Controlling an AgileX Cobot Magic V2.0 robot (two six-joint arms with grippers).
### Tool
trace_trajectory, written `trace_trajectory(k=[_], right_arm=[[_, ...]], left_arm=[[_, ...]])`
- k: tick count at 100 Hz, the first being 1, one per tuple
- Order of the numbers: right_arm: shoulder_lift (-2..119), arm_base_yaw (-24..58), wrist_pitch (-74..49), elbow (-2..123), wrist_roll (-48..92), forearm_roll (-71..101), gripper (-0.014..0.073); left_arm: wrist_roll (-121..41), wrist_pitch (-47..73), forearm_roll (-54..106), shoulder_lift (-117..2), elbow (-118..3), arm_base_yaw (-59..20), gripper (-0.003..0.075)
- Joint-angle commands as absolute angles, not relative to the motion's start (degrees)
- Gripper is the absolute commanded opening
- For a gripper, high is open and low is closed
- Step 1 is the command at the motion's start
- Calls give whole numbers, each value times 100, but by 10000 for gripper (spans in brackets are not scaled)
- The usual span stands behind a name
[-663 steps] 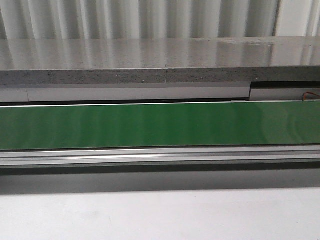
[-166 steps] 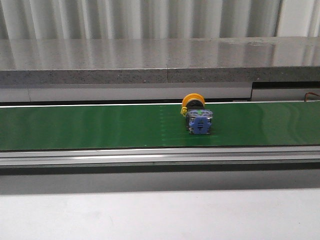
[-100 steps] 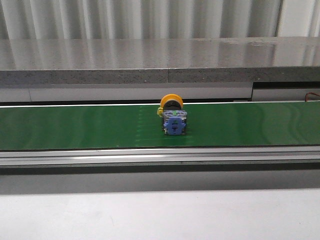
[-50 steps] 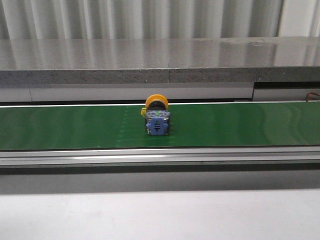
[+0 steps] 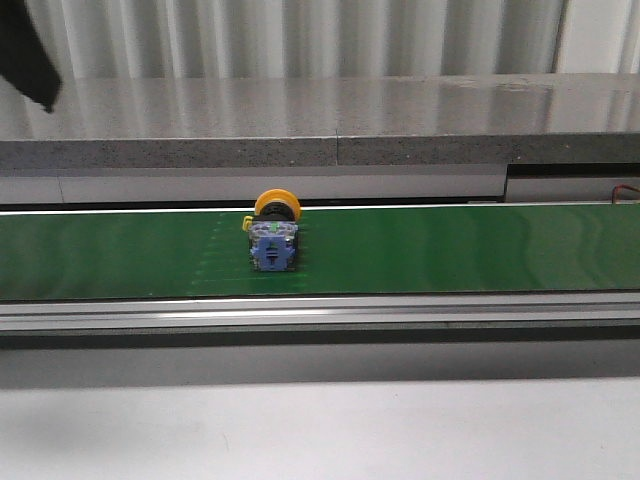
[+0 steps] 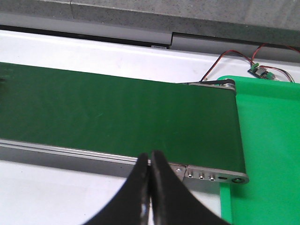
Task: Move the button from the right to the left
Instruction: 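Lower the left gripper over the button on the belt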
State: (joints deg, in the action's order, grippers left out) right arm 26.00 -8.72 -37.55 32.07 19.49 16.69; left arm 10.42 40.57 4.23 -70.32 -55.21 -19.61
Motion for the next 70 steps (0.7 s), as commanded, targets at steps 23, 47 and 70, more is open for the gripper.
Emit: trace_trajectory(k=[23,47,70], right_arm=[[2626,-866,-3360,3361,1996,1765,-67],[2626,-866,-3360,3361,1996,1765,-67],[2626,-866,-3360,3361,1996,1765,-67]], left_arm=[[1735,3699,-399,-8288,-6573,-3145,670],[1892,3699,-577,-9001,-7147,-3598,670],[1892,3676,-577,-9403,-7326,-3734,670]])
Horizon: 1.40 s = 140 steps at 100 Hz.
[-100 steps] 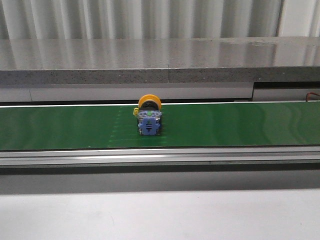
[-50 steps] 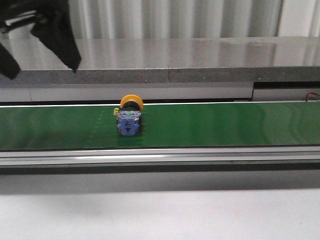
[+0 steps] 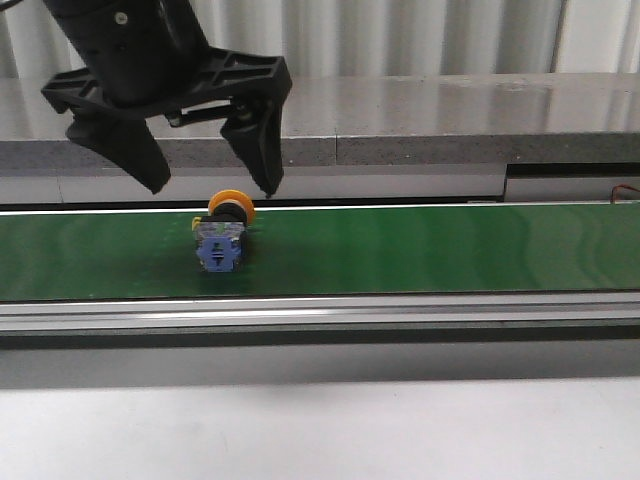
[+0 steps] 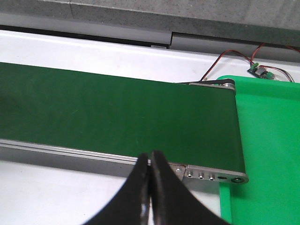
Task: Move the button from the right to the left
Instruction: 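Lower the left gripper over the button on the belt, then close the left gripper on the button's blue base and lift, then carry the button with the left gripper over the blue tray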
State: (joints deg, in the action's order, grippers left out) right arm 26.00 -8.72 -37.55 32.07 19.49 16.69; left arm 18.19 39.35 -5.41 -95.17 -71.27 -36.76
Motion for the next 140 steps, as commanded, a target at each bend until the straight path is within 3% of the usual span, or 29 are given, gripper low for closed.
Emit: trace_trajectory(k=[1,46,53,72,82,111,140], right_arm=[[2626,-866,-3360,3361,1996,1765,-67],[2626,-866,-3360,3361,1996,1765,-67],[2626,-866,-3360,3361,1996,1765,-67],[2626,-866,-3360,3361,1996,1765,-67],[2626,-866,-3360,3361,1996,1765,-67],[2626,-866,-3360,3361,1996,1765,-67],[2626,-866,-3360,3361,1996,1765,-67]], left_arm=[[1892,3676,-577,-9417,-7326,-3734,670],[2459,3995,-1242,-9823,-7314,-3593,477],[2470,3995,-1242,-9823,-7314,-3593,397],[2470,3995,-1295,-9823,-7314,-3593,63],[2470,4009,-1414,-9773,-7314,-3584,-20],[2494,4380,-1752,-8905,-7314,-3148,-20],[2122,4580,-2417,-7904,-7225,-1682,-20]])
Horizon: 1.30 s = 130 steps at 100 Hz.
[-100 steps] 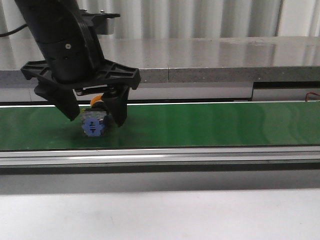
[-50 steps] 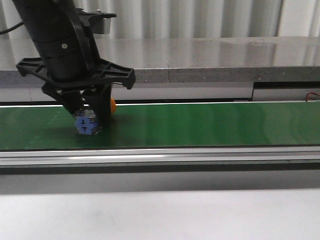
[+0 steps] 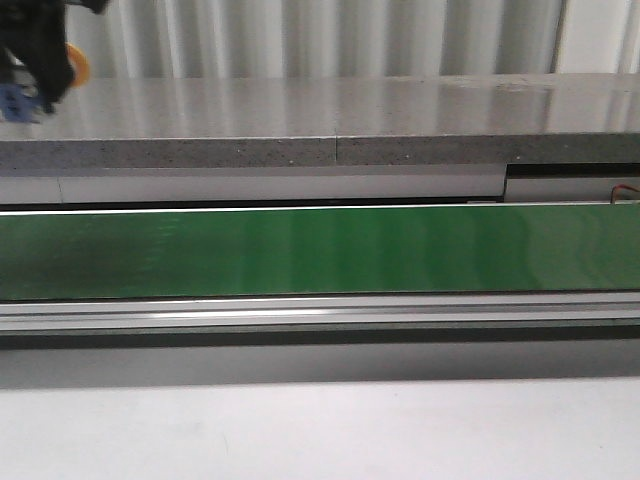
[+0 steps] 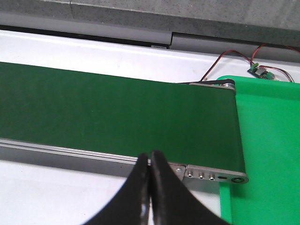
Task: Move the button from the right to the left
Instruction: 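Carry the button with the left gripper over the blue tray, then lower the button into the blue tray and open the left gripper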
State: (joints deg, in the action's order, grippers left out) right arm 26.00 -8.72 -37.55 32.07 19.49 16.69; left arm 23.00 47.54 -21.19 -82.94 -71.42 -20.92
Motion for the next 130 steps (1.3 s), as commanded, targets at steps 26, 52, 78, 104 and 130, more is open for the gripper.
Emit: trace_trajectory(k=[26,52,78,104,130], right_arm=[[2626,-866,-3360,3361,1996,1765,-67],[2626,-866,-3360,3361,1996,1765,-67],[2626,-866,-3360,3361,1996,1765,-67],[2626,-866,-3360,3361,1996,1765,-67],[2626,-866,-3360,3361,1996,1765,-67]], left_arm=[[1679,4264,-2189,-7832,-6564,-129,-20],[1382,2763,-2158,-7832,-5518,1017,-20],[912,2223,-1468,-8056,-5413,1501,-20],[902,2112,-1468,-8755,-5450,1501,-20],[902,2049,-1401,-9051,-5531,1651,-20]])
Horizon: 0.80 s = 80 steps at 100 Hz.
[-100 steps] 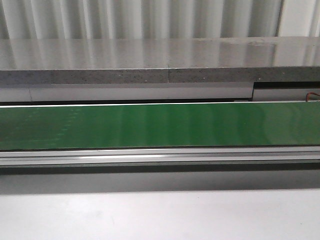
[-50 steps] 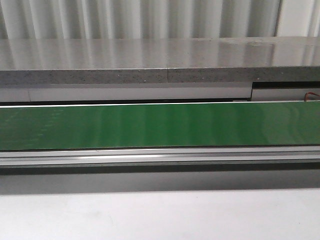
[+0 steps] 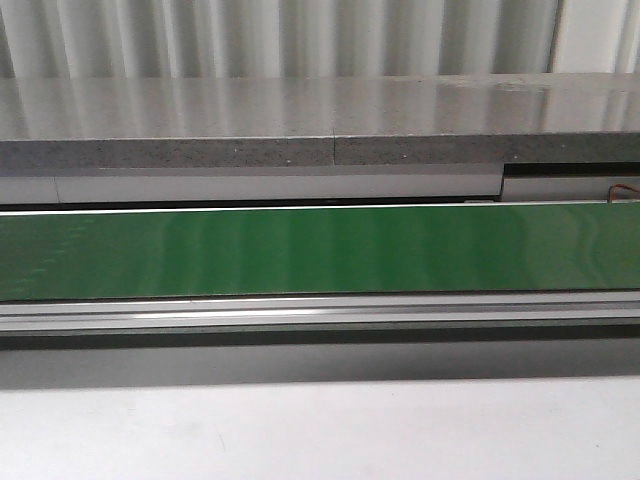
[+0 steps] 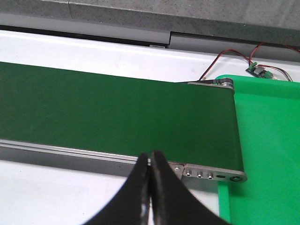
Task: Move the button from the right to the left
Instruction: 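Lower the button into the blue tray and open the left gripper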
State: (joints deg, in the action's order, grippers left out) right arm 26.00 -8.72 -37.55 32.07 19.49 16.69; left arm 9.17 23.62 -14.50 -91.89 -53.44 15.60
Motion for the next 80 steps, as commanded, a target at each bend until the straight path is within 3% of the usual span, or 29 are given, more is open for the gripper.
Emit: trace_trajectory(k=[1,54,63,80], right_arm=[[2626,-866,-3360,3361,1996,1765,-67],[2626,-866,-3360,3361,1996,1765,-67],[2626,-866,-3360,3361,1996,1765,-67],[2626,-866,-3360,3361,1996,1765,-67]], left_arm=[[902,2041,-1374,-9053,-5531,1679,-20],[788,1932,-1106,-9362,-5539,1836,-13],[788,1910,-1106,-9362,-5539,1836,42],[788,1886,-1082,-9362,-5539,1836,228]])
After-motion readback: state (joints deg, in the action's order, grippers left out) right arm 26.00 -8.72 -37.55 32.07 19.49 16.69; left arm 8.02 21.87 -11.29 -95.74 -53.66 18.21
